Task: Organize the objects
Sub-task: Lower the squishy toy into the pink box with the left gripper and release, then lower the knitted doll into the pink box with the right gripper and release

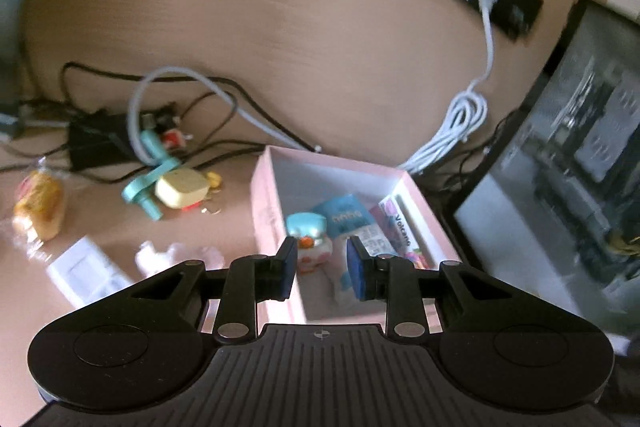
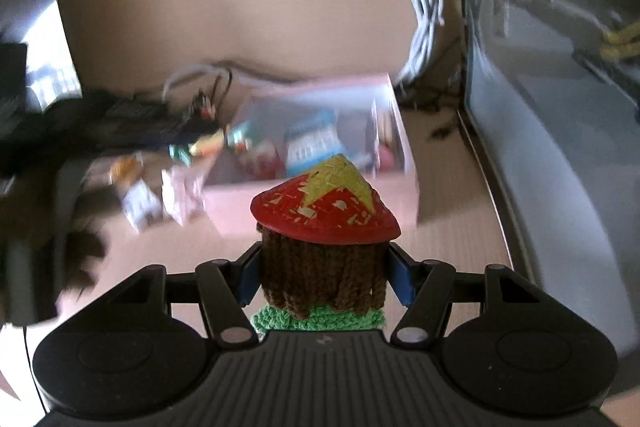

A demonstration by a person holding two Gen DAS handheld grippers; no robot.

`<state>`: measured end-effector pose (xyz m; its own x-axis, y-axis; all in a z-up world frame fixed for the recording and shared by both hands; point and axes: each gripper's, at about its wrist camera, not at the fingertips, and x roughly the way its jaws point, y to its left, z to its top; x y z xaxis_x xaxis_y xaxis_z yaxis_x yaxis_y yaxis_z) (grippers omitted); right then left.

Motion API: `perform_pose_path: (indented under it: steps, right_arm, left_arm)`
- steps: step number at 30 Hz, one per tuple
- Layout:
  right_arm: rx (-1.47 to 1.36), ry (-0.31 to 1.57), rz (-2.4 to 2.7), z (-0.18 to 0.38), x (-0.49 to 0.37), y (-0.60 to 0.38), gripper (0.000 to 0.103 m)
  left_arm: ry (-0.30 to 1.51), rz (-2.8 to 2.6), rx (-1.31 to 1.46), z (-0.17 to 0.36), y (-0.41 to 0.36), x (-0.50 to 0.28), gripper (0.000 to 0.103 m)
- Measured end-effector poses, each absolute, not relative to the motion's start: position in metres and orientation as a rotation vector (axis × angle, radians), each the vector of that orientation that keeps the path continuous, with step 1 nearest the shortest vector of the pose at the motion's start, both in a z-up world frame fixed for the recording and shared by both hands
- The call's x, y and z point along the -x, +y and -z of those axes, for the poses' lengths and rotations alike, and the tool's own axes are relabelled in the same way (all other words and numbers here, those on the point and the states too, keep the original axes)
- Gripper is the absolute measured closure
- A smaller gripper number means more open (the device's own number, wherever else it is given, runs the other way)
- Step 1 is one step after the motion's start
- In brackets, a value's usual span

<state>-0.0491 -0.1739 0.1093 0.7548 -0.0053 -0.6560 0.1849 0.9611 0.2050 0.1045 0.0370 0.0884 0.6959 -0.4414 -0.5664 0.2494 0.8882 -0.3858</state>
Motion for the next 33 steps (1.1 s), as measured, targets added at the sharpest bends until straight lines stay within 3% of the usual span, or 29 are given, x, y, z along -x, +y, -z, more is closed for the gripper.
perform_pose_path:
  steps: [6, 13, 21, 33]
  right_arm:
    - [-0.34, 0.639, 0.049, -0.126, -0.025, -0.175, 0.04]
    - [-0.51, 0.754, -0.015, -0.078, -0.111, -0.171, 0.04]
    - [-0.337, 0.775, 0.115, -0.069, -0.144, -0.18, 0.04]
    - [-0.05, 0.856, 0.019, -0.054, -0.117, -0.116, 0.039]
  left_arm:
    - [0.778, 0.377, 0.329, -0.085, 0.084, -0.062, 0.073]
    - [0.808, 0.244, 0.421, -0.069, 0.137, -0.026, 0.073]
    - [0.819, 0.164, 0.455, -0.061, 0.168, -0.016, 0.073]
    - [0.903, 0.162, 0.432, -0.041, 0.156, -0.033, 0.073]
